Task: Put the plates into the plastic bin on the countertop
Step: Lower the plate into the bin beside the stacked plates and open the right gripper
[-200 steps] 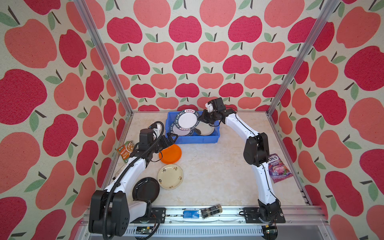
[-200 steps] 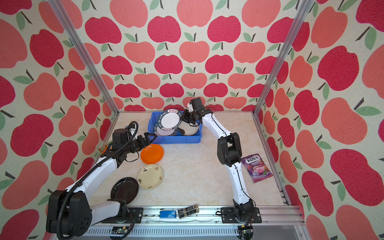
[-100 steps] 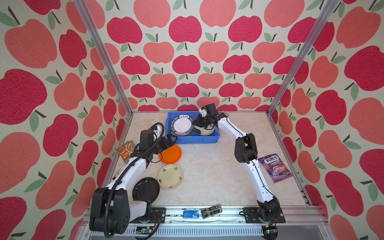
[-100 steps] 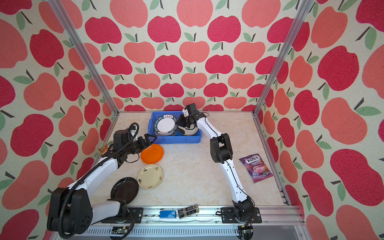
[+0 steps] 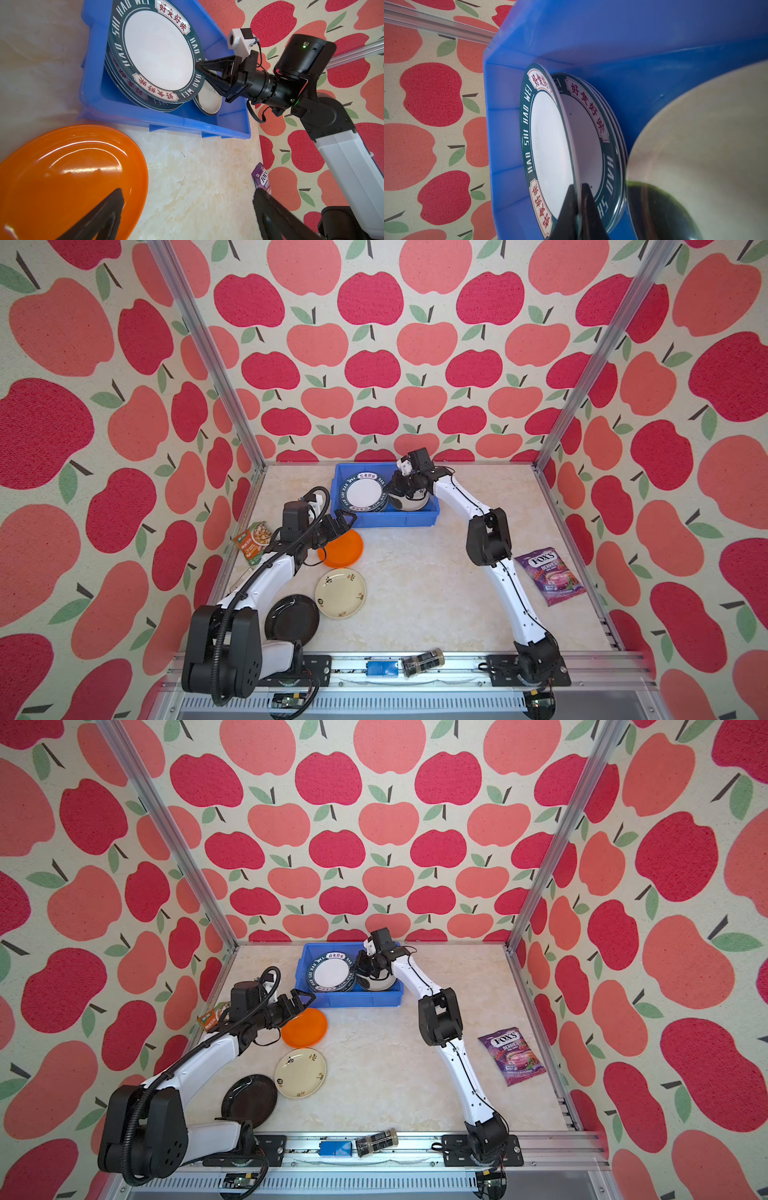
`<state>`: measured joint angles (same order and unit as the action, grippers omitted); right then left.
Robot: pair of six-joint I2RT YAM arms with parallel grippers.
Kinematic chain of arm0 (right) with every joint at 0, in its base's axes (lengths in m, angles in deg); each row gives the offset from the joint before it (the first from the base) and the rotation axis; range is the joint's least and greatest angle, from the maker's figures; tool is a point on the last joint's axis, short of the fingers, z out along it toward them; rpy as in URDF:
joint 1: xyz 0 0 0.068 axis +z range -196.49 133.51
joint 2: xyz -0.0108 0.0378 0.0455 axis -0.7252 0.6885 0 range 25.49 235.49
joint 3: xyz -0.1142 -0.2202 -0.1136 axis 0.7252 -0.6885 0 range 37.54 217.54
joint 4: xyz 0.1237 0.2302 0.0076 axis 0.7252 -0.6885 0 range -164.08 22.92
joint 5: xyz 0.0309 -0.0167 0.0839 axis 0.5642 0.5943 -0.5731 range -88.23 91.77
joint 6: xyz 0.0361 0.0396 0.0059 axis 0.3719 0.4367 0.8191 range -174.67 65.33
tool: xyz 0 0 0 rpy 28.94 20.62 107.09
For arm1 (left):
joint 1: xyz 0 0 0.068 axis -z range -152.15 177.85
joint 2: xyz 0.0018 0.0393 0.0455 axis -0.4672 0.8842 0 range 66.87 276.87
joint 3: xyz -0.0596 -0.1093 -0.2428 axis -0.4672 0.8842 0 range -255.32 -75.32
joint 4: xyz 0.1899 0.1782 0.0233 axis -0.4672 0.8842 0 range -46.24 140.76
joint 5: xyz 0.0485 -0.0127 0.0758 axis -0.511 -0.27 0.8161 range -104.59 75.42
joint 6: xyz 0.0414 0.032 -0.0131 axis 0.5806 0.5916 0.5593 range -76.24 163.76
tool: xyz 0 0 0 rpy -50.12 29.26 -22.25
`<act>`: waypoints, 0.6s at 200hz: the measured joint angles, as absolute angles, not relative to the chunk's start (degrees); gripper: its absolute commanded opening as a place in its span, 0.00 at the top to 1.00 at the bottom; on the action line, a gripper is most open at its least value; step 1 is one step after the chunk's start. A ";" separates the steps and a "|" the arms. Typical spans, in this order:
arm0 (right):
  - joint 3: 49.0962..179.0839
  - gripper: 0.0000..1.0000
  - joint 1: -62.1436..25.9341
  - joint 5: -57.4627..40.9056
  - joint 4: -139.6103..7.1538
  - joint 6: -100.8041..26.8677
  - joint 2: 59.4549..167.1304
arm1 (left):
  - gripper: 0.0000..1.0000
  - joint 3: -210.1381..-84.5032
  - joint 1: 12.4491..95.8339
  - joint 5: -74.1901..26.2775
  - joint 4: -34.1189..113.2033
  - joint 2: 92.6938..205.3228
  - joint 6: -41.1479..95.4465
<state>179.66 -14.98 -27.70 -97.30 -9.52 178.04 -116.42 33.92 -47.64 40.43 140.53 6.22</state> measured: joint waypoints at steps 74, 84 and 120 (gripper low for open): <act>183.73 0.71 -14.61 -26.56 -101.73 -10.70 179.38 | 0.00 -116.05 33.90 -47.67 40.01 140.53 5.84; 184.16 0.70 -14.48 -26.00 -102.45 -11.05 179.38 | 0.00 -116.05 33.90 -47.67 40.04 140.53 5.84; 185.52 0.69 -13.95 -23.28 -104.92 -12.84 179.38 | 0.00 -116.05 33.92 -47.67 40.01 140.53 5.84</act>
